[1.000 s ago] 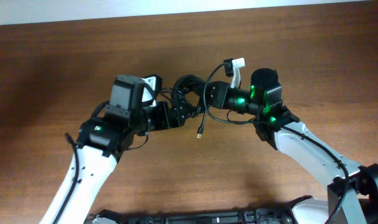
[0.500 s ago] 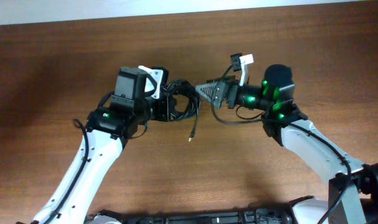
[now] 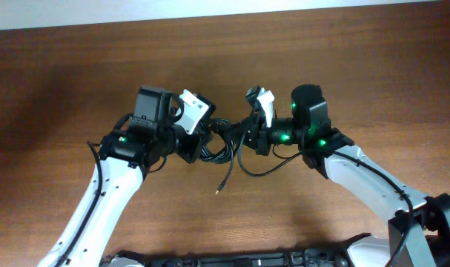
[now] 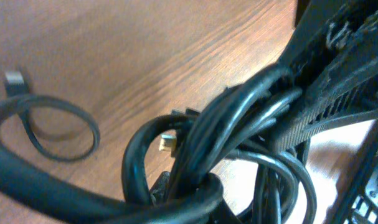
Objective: Untangle cables
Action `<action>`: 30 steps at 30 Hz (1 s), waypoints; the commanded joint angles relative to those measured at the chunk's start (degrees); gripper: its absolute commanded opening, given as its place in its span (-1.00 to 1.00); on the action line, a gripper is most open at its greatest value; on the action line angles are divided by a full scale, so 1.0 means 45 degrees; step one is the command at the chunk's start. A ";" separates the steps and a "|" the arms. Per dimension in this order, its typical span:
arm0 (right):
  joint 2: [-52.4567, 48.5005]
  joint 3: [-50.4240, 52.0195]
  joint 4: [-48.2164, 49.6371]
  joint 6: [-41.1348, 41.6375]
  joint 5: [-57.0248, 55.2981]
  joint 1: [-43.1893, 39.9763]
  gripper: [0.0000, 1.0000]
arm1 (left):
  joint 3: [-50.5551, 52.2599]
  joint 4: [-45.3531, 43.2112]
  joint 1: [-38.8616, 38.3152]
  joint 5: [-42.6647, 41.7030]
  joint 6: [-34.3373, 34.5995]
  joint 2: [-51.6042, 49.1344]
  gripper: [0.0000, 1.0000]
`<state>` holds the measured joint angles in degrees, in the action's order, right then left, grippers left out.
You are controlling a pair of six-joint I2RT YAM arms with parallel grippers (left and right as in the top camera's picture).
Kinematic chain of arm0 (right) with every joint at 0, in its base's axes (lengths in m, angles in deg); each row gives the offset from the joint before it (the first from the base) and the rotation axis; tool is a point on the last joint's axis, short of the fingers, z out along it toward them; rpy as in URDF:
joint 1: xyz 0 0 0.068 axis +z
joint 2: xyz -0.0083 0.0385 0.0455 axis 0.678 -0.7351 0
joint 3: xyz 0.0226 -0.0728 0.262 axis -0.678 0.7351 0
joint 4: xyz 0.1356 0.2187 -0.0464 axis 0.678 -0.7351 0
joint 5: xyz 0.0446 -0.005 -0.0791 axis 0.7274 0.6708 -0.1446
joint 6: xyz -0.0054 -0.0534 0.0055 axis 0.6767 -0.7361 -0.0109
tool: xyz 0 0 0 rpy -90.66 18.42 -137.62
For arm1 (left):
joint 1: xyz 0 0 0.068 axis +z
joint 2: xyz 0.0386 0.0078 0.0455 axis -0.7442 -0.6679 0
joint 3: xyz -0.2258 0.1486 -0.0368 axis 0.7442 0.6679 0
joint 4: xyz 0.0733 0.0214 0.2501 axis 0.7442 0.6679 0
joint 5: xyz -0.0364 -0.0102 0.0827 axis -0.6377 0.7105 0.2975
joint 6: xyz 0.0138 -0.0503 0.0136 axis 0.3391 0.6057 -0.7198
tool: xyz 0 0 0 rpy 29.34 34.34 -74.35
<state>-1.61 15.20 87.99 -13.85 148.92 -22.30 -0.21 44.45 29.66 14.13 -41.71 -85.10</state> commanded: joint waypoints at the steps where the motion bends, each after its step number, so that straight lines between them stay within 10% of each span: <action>1: 0.0165 -0.0039 0.0029 -0.0049 0.6528 0.0306 -0.92 | -0.0189 -0.1758 0.0505 0.0651 0.1506 0.0243 -1.00; 8: 0.0165 -0.0044 0.1195 -0.0049 0.6377 0.0287 -0.81 | -0.0189 -0.6285 0.0612 0.0617 1.0015 0.0238 -1.00; 10: 0.0165 -0.0044 0.1423 -0.0044 0.5421 -0.0316 0.11 | -0.0189 -0.6149 0.0947 0.0612 0.9758 0.0243 -1.00; 13: 0.0165 -0.0044 0.1676 0.0738 0.3211 -0.2176 0.55 | -0.0189 -0.4658 0.2089 0.1287 0.8840 0.0243 -1.00; 23: 0.0170 -0.0117 0.3298 0.1875 -0.8213 0.2050 0.24 | -0.0189 -0.3925 -0.0452 0.5333 0.5474 0.0243 -1.00; 30: 0.0165 -0.0126 0.1564 0.1875 -1.3731 0.3041 -0.05 | -0.0189 -0.3963 -0.1467 0.2448 0.5508 0.0500 -1.00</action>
<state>-1.17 14.98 95.26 -5.41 91.65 -8.88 -0.08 27.23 23.49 34.67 -16.16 -84.42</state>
